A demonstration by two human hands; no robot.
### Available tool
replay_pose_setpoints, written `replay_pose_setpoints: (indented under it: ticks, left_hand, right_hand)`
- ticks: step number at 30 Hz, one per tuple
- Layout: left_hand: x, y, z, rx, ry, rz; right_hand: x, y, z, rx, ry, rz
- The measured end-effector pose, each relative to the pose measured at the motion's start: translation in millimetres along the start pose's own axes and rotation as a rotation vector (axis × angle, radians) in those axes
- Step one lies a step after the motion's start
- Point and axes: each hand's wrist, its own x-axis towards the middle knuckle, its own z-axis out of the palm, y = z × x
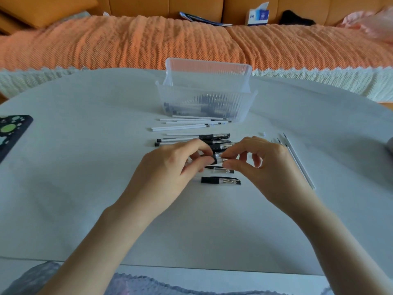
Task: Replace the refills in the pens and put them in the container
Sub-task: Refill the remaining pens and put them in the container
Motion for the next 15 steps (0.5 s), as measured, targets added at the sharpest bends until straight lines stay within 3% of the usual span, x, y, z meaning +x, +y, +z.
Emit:
replay_pose_setpoints:
  ticks: [12,15]
  left_hand:
    - [-1,-6,-1,0.039,0.055,0.003]
    - [-1,-7,-2,0.042,0.090,-0.012]
  right_hand:
    - [1,7,-8,0.000,0.059,0.052]
    - [0,12,-11,-0.104,0.026,0.079]
